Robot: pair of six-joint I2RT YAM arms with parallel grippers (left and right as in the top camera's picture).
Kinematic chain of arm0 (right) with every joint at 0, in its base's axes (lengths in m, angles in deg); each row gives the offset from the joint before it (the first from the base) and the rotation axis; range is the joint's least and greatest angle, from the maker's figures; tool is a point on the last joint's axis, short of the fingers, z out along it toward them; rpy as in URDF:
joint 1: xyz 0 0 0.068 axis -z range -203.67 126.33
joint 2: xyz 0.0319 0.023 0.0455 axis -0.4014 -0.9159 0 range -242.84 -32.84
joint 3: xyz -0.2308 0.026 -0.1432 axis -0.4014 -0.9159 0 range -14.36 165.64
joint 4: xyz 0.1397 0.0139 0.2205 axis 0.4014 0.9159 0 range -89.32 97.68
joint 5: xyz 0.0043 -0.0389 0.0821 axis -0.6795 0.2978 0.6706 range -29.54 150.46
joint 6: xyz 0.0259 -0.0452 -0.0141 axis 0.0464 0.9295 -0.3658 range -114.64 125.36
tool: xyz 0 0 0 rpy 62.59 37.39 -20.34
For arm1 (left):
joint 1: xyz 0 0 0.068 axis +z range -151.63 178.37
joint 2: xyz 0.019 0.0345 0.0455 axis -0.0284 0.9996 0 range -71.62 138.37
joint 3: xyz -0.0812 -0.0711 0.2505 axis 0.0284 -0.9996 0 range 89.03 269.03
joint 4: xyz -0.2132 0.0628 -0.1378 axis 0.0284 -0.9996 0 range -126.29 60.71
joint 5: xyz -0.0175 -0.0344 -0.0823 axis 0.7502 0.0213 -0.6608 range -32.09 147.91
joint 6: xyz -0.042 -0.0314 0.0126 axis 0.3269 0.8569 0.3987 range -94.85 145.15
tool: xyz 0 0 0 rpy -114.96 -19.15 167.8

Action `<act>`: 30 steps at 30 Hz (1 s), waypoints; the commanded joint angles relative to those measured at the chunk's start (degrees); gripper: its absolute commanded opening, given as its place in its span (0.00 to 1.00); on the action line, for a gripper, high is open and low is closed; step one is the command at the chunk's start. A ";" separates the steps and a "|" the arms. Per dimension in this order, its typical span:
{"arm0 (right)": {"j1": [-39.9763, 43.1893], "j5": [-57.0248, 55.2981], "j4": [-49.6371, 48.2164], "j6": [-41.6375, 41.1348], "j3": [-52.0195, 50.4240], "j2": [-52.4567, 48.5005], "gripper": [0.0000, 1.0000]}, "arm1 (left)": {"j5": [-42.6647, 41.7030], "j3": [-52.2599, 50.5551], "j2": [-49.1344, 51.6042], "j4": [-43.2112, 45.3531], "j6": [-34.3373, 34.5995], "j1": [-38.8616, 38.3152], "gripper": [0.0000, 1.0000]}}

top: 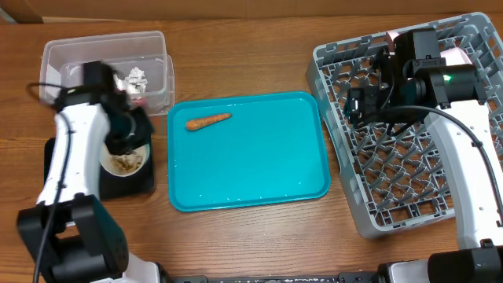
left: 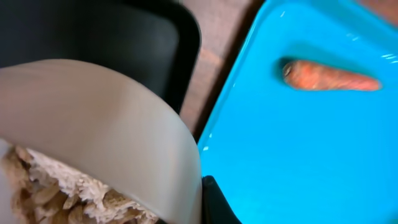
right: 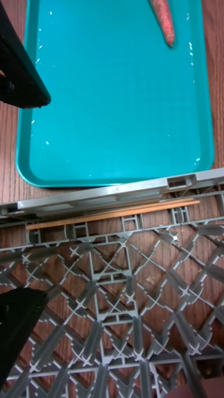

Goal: Sort waste into correct bins and load items into the dishwasher
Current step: 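Carry the white bowl left over the black tray, then tip the white bowl to dump the food onto the black tray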

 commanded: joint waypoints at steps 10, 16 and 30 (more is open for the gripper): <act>0.13 -0.39 -0.31 -0.17 0.68 0.22 0.94 | -51.08 -8.90 2.73 7.80 -35.17 19.91 0.04; 0.13 -0.57 -0.28 -0.17 0.68 0.22 0.95 | -63.58 -8.90 7.87 2.10 -47.87 23.54 0.04; 0.13 -0.57 -0.28 -0.17 0.68 0.22 0.95 | -71.93 -8.90 17.81 0.52 -47.89 28.41 0.04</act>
